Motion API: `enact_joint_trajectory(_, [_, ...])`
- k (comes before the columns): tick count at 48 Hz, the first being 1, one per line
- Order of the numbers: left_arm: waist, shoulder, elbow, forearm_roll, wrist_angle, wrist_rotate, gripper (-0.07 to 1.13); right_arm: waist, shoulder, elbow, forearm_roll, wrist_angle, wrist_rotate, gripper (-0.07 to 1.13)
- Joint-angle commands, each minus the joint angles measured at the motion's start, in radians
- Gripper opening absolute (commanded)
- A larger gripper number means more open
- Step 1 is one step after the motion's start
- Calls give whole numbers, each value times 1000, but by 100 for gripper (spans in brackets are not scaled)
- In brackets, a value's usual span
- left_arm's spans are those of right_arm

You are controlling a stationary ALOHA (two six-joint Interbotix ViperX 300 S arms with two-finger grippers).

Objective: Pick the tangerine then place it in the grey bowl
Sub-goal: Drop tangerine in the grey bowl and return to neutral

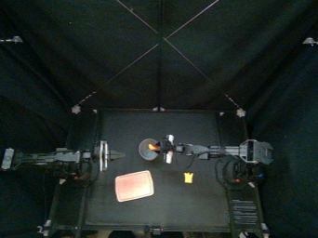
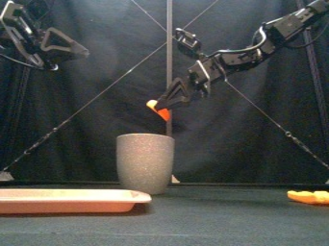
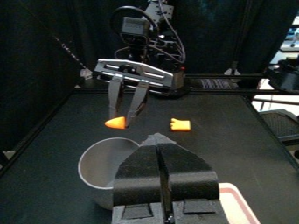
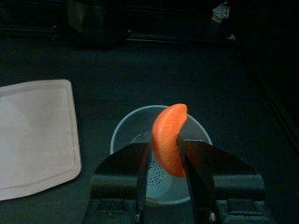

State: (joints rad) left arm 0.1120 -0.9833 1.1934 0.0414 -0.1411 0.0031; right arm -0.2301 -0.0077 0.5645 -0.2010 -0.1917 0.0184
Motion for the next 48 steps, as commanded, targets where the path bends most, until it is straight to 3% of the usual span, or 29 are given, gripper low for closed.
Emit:
enact_joint_trajectory(1, [3,3,-9,-2,-12,2,7,-3,-5,-40,3,-18,0,65])
enact_joint_trajectory(18, [3,3,0,0,-12,0,7,-3,-5,-31,17,-48,2,84])
enact_joint_trajectory(35, [3,3,0,-2,-12,-2,7,-3,-60,48,46,-61,3,85])
enact_joint_trajectory(48, [3,3,0,0,-12,0,7,6,-199,241,161,-244,2,85])
